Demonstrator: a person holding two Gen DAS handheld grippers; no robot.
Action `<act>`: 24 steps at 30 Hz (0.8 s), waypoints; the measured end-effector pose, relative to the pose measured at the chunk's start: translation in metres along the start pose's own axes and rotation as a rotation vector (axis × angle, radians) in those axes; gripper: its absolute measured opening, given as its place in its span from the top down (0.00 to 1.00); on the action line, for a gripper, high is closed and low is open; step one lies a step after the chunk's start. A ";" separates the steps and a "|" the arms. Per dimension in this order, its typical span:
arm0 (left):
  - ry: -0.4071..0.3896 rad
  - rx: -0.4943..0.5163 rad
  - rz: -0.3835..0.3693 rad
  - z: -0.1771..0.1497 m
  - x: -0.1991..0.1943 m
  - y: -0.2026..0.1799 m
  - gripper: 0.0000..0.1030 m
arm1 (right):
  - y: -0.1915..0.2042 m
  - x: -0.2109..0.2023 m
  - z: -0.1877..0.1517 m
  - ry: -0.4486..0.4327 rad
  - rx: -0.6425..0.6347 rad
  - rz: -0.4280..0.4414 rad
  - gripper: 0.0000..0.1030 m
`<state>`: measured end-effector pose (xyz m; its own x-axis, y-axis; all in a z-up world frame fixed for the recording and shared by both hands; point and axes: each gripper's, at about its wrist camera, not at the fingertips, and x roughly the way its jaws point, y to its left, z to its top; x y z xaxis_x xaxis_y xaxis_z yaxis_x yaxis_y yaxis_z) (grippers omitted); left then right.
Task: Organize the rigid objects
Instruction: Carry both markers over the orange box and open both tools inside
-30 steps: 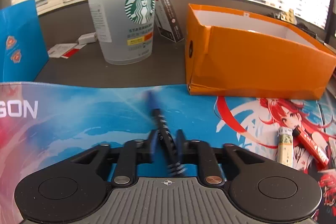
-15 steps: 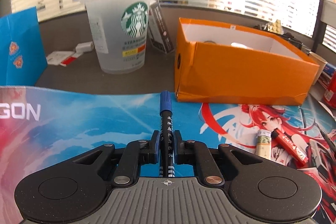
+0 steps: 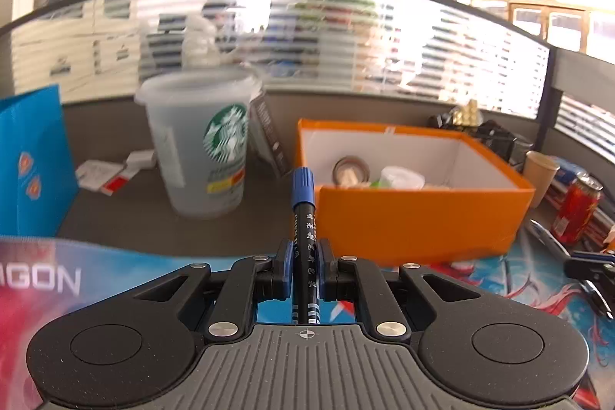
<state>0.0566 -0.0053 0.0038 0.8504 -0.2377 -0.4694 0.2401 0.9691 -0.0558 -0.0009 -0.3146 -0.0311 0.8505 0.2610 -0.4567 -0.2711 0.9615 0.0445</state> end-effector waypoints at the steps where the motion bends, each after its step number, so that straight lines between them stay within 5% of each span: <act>1: -0.008 0.003 -0.006 0.004 0.000 -0.002 0.90 | 0.001 0.001 0.005 -0.010 0.005 0.008 0.91; 17: -0.092 0.056 -0.078 0.064 0.028 -0.037 0.90 | -0.007 0.038 0.085 -0.138 0.017 0.063 0.91; 24: -0.043 0.057 -0.058 0.072 0.065 -0.042 0.90 | -0.016 0.061 0.105 -0.141 0.025 0.069 0.91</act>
<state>0.1356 -0.0662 0.0387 0.8533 -0.2967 -0.4288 0.3143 0.9488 -0.0312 0.1024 -0.3046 0.0336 0.8854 0.3345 -0.3228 -0.3215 0.9422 0.0947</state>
